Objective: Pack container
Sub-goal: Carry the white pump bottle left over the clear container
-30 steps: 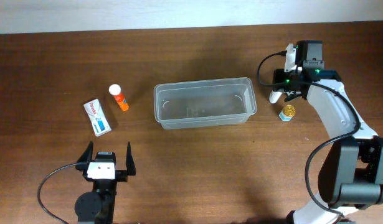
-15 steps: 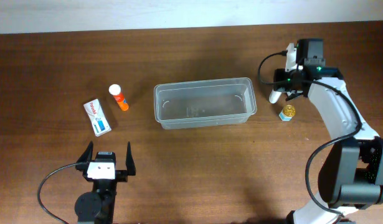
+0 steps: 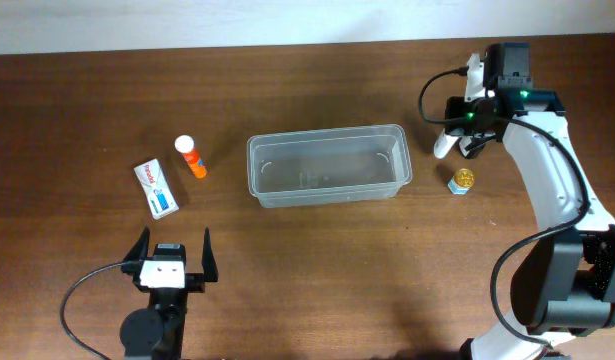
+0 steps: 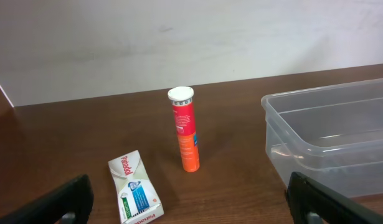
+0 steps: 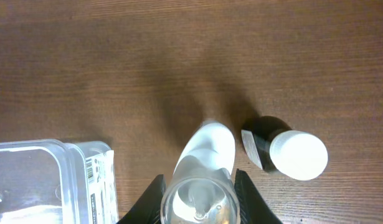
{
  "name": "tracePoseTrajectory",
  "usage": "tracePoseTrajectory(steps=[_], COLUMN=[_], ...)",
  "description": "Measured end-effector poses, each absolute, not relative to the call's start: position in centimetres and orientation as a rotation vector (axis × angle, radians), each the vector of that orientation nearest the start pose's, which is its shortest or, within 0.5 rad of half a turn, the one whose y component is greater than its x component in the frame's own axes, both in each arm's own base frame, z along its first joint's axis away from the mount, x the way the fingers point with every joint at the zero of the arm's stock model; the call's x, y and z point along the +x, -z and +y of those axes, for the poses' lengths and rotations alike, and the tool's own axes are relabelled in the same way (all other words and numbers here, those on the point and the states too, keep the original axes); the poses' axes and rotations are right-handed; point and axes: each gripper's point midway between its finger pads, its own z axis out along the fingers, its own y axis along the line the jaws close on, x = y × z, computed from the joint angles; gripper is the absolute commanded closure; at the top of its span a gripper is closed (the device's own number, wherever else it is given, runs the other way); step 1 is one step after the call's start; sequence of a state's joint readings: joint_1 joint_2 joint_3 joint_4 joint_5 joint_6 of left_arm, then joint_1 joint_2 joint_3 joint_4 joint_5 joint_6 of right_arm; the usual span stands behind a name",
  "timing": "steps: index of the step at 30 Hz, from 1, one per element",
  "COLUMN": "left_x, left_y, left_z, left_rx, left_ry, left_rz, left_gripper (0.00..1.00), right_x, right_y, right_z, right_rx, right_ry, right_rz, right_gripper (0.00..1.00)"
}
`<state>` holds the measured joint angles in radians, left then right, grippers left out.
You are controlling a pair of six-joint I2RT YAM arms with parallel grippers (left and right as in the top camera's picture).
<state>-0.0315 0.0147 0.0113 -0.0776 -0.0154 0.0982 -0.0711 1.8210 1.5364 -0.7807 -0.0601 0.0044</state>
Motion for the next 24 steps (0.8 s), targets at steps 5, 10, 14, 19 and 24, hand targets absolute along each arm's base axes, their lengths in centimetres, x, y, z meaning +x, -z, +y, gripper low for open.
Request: tracePoseTrajectory(steps=[5,10,14,19,24], left_x=[24.6,24.6,24.6,24.6,24.6], left_y=[-15.7,-15.7,-15.7,-15.7,-15.7], left_z=[-0.5,-0.5,-0.5,-0.5,-0.5], left_rx=[0.094,0.095,0.095,0.095,0.094], left_ry=[-0.064,-0.064,-0.064,-0.064,-0.064], left_rz=[1.65,1.65,1.65,1.65,1.65], left_gripper=[0.01,0.01,0.01,0.01,0.01], right_x=[45.3,45.2,44.7,43.7,42.7], right_y=[-14.5,-16.5,-18.3,-21.4,-24.3], right_z=[-1.8,-0.8,0.3,3.4,8.1], right_rx=[0.073,0.073,0.055,-0.036,-0.183], right_ry=[-0.089,-0.163,-0.193,-0.223,-0.261], right_rz=[2.648,2.645,2.653,2.639,2.582], right_gripper=[0.79,0.79,0.79,0.79,0.79])
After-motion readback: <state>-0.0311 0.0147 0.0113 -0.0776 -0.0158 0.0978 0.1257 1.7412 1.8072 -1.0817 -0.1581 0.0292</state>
